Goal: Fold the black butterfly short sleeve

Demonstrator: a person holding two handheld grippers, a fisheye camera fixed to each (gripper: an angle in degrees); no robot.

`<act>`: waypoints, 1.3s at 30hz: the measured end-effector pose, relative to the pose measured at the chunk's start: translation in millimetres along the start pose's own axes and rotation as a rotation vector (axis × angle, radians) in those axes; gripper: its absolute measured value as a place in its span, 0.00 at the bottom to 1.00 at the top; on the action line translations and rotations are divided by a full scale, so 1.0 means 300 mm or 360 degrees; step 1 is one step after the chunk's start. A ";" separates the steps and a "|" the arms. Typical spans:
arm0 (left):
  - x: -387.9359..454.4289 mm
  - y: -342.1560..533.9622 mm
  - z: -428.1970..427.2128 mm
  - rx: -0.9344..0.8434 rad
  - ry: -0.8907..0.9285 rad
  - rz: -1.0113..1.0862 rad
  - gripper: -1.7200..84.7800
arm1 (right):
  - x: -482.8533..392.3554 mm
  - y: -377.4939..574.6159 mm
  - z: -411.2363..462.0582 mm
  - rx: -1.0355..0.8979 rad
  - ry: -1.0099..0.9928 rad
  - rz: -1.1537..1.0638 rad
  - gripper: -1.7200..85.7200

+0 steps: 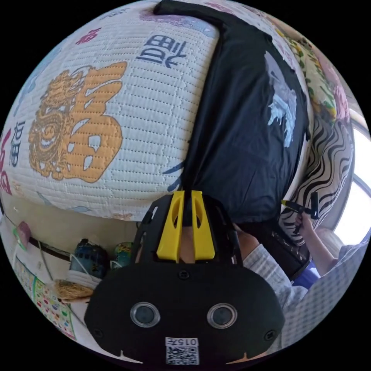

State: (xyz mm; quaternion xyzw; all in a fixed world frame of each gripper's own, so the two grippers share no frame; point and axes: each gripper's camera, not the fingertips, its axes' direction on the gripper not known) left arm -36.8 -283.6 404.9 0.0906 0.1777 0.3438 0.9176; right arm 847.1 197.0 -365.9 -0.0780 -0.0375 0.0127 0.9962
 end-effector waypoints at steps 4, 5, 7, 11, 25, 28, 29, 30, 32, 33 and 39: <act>0.118 -0.082 0.097 -0.0040 -0.0163 0.0103 0.05 | -0.022 0.018 -0.003 0.0012 0.0011 -0.0073 0.03; 0.155 -0.110 0.129 -0.0062 -0.0195 0.0107 0.06 | -0.025 0.026 -0.003 0.0031 -0.0022 -0.0066 0.03; 0.197 -0.159 0.168 -0.0147 -0.0228 0.0040 0.07 | -0.030 0.035 -0.010 0.0034 -0.0070 -0.0066 0.04; 0.312 -0.252 0.196 -0.0241 -0.0557 -0.0200 0.10 | -0.088 0.044 -0.126 0.0175 0.0203 -0.0045 0.07; 1.880 -1.106 0.474 0.0413 -0.0193 0.1344 0.13 | -0.162 -0.215 -0.459 0.1099 0.0208 -0.0228 0.08; 2.096 -1.246 0.635 0.0256 -0.0318 0.1444 0.13 | -0.169 -0.251 -0.453 0.1121 0.0199 -0.0247 0.08; 2.155 -1.287 0.695 0.0191 -0.0365 0.1480 0.13 | -0.179 -0.269 -0.446 0.1090 0.0155 -0.0308 0.09; 2.203 -1.320 0.748 0.0135 -0.0431 0.1515 0.13 | -0.191 -0.289 -0.434 0.1032 0.0129 -0.0352 0.10; 2.262 -1.351 0.816 0.0081 -0.0534 0.1592 0.13 | -0.207 -0.310 -0.415 0.0989 0.0114 -0.0381 0.10; 2.295 -1.361 0.851 0.0071 -0.0635 0.1645 0.13 | -0.216 -0.314 -0.407 0.1003 0.0120 -0.0377 0.10; 2.359 -1.378 0.896 0.0142 -0.0679 0.1894 0.04 | -0.247 -0.309 -0.384 0.1065 0.0090 -0.0350 0.04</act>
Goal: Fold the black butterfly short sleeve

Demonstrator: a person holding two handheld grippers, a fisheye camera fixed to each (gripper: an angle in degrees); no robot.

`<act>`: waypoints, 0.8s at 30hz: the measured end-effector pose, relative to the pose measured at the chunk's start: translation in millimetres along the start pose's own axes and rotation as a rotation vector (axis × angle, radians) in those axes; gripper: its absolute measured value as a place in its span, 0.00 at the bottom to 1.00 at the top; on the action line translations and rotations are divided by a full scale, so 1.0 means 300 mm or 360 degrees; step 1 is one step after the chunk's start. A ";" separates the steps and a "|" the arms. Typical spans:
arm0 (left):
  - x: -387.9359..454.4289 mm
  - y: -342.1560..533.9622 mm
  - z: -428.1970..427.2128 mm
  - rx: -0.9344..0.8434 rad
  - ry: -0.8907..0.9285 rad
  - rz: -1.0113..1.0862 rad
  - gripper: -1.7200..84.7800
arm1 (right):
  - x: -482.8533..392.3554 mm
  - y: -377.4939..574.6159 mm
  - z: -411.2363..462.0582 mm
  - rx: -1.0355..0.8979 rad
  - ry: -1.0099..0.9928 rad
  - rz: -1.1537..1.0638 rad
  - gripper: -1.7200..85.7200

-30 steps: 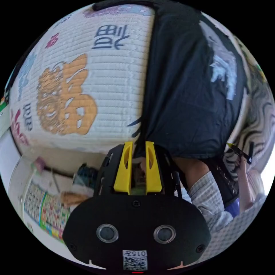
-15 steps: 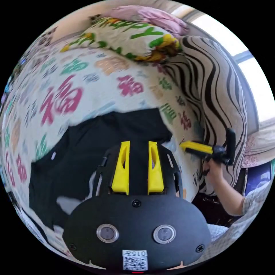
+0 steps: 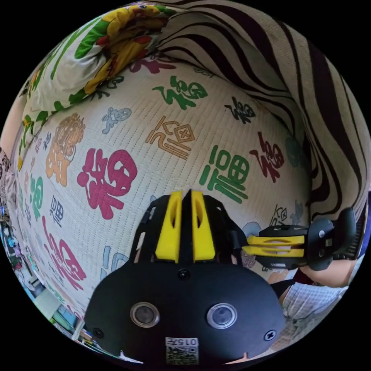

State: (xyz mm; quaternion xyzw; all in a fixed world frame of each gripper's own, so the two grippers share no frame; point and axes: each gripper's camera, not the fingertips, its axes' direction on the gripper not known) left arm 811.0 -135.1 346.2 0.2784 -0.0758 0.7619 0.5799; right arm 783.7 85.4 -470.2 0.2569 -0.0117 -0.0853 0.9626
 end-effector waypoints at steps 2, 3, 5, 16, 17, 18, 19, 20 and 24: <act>-0.024 -0.011 -0.010 0.0044 0.0046 -0.0036 0.02 | -0.013 0.002 -0.008 0.0016 -0.0009 -0.0018 0.03; -0.045 -0.010 -0.029 0.0106 0.0089 -0.0070 0.02 | -0.026 0.001 -0.017 0.0027 0.0007 -0.0033 0.02; -0.086 0.007 -0.073 0.0218 0.0153 -0.0122 0.01 | -0.055 -0.001 -0.038 0.0053 0.0040 -0.0101 0.02; -0.379 0.511 -0.337 0.0683 0.0230 -0.0582 0.01 | -0.426 -0.023 -0.075 0.0104 -0.0147 -0.0593 0.02; -0.406 0.585 -0.332 0.0685 0.0238 -0.0670 0.01 | -0.476 -0.019 -0.039 0.0062 -0.0157 -0.0643 0.02; -0.433 0.657 -0.316 0.0677 0.0252 -0.0765 0.01 | -0.523 -0.014 0.009 -0.0011 -0.0160 -0.0691 0.02; -0.446 0.692 -0.305 0.0671 0.0261 -0.0814 0.01 | -0.545 -0.010 0.035 -0.0047 -0.0162 -0.0714 0.02; -0.471 0.756 -0.279 0.0643 0.0272 -0.0911 0.01 | -0.587 0.001 0.090 -0.0114 -0.0168 -0.0750 0.02; -0.546 0.922 -0.172 0.0465 0.0247 -0.1204 0.02 | -0.690 0.038 0.269 -0.0391 -0.0200 -0.0858 0.02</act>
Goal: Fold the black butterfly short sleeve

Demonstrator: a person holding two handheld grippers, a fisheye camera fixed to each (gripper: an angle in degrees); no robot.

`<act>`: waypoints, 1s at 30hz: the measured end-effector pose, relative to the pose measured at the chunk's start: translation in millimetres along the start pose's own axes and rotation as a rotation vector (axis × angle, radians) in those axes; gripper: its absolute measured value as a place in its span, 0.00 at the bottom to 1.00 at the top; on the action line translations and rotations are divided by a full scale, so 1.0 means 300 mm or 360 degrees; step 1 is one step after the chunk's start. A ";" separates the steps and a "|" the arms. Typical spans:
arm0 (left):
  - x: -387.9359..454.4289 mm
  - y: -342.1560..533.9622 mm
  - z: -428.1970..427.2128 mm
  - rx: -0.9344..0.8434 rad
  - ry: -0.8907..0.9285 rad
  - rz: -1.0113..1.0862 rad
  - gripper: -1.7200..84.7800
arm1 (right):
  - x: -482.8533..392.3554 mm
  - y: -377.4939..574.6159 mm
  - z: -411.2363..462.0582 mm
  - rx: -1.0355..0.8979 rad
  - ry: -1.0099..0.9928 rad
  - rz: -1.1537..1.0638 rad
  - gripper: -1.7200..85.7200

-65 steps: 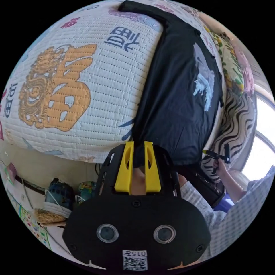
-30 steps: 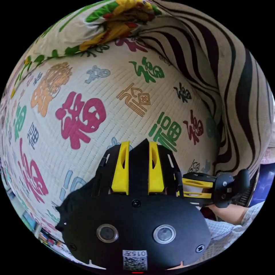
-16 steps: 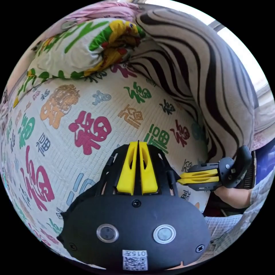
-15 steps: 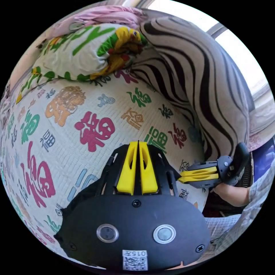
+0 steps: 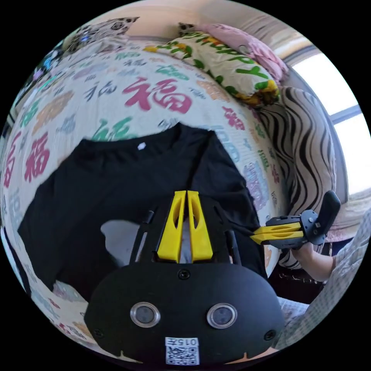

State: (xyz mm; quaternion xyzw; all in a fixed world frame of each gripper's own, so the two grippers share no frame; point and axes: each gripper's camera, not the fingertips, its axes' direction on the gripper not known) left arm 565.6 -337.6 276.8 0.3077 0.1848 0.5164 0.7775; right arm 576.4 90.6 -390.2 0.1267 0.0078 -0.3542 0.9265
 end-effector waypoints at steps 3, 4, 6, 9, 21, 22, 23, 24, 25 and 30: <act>-0.081 0.025 -0.034 0.0064 0.0028 -0.0131 0.03 | -0.024 -0.018 0.047 -0.0078 0.0036 -0.0020 0.03; -0.091 0.028 -0.047 0.0089 0.0025 -0.0149 0.04 | -0.025 -0.021 0.049 -0.0079 0.0055 -0.0014 0.04; -0.113 0.026 -0.093 0.0172 0.0121 -0.0158 0.06 | -0.021 -0.039 0.050 -0.0042 0.0148 0.0038 0.06; -0.114 -0.009 -0.102 0.0143 0.0203 -0.0091 0.09 | -0.009 -0.085 0.090 -0.0051 0.0254 0.0050 0.08; -0.234 -0.063 -0.184 -0.0057 0.0185 -0.0126 0.05 | 0.021 -0.152 0.211 -0.0304 0.0258 -0.0039 0.03; -0.239 -0.067 -0.196 -0.0075 0.0178 -0.0123 0.06 | 0.030 -0.150 0.201 -0.0282 0.0251 -0.0014 0.03; -0.245 -0.076 -0.223 -0.0094 0.0147 -0.0107 0.09 | 0.051 -0.145 0.174 -0.0215 0.0277 0.0048 0.03; -0.249 -0.089 -0.257 -0.0078 0.0109 -0.0097 0.10 | 0.078 -0.142 0.142 -0.0132 0.0320 0.0119 0.04; -0.249 -0.098 -0.274 -0.0060 0.0100 -0.0088 0.11 | 0.096 -0.142 0.126 -0.0088 0.0341 0.0160 0.04; -0.214 -0.251 -0.354 0.0073 0.0133 0.0020 0.12 | 0.274 -0.181 0.103 0.0061 0.0255 0.0450 0.09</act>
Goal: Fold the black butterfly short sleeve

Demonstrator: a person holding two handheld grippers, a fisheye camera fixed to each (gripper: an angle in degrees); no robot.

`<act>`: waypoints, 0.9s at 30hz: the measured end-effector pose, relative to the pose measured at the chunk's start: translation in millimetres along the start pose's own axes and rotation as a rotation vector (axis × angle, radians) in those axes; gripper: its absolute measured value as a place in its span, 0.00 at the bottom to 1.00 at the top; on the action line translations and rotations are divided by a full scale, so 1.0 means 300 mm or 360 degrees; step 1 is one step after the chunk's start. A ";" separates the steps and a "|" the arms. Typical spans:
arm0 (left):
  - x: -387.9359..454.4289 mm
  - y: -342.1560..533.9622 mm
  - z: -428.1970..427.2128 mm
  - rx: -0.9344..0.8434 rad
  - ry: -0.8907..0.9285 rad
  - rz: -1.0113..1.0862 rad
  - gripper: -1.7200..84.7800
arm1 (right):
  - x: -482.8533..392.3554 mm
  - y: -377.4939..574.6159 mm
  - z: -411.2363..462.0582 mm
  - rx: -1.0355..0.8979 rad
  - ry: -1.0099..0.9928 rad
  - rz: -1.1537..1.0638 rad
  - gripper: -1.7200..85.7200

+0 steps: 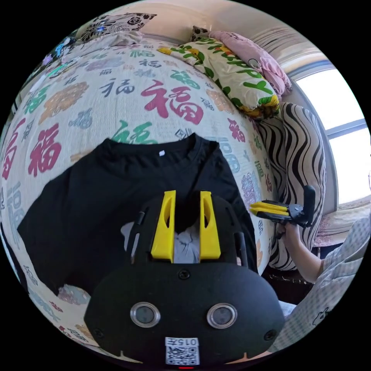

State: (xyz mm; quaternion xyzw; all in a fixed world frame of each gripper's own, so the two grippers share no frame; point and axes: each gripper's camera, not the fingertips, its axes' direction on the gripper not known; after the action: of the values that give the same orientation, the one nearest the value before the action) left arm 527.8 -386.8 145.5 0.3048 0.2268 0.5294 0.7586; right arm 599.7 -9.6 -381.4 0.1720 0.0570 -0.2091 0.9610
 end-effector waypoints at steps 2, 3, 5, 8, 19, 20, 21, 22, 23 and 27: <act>0.004 -0.028 -0.007 -0.0060 -0.0046 -0.0009 0.11 | 0.021 -0.031 0.030 -0.0041 -0.0025 0.0007 0.10; 0.002 -0.026 -0.009 -0.0121 -0.0086 -0.0018 0.10 | 0.026 -0.046 0.048 -0.0071 -0.0015 -0.0005 0.10; -0.009 -0.002 -0.006 -0.0281 -0.0151 -0.0018 0.09 | 0.028 -0.059 0.074 -0.0120 0.0021 -0.0040 0.09; -0.050 0.076 -0.030 -0.0486 -0.0318 -0.0091 0.09 | 0.038 -0.062 0.083 -0.0104 0.0051 -0.0077 0.08; -0.113 0.088 -0.158 -0.0041 0.0215 -0.0310 0.12 | -0.133 -0.127 0.226 -0.0183 -0.0111 -0.0516 0.09; -0.115 0.075 -0.141 -0.0016 0.0200 -0.0317 0.11 | -0.136 -0.133 0.258 -0.0199 -0.0064 -0.0528 0.08; -0.119 0.067 -0.119 -0.0055 0.0165 -0.0321 0.09 | -0.132 -0.134 0.264 -0.0153 -0.0046 -0.0543 0.07; -0.121 0.066 -0.112 -0.0073 0.0136 -0.0329 0.08 | -0.128 -0.134 0.263 -0.0138 -0.0061 -0.0554 0.06; -0.124 0.072 -0.119 -0.0056 0.0122 -0.0322 0.05 | -0.117 -0.139 0.261 -0.0153 -0.0081 -0.0535 0.04; -0.108 0.136 -0.195 -0.0036 0.0187 -0.0250 0.02 | -0.086 -0.137 0.238 -0.0156 -0.0114 -0.0591 0.03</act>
State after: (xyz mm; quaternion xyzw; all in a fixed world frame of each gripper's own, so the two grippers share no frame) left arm 450.8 -393.8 133.1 0.2458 0.2880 0.4879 0.7865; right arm 561.7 -60.0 -322.7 0.1039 0.0638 -0.3859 0.9145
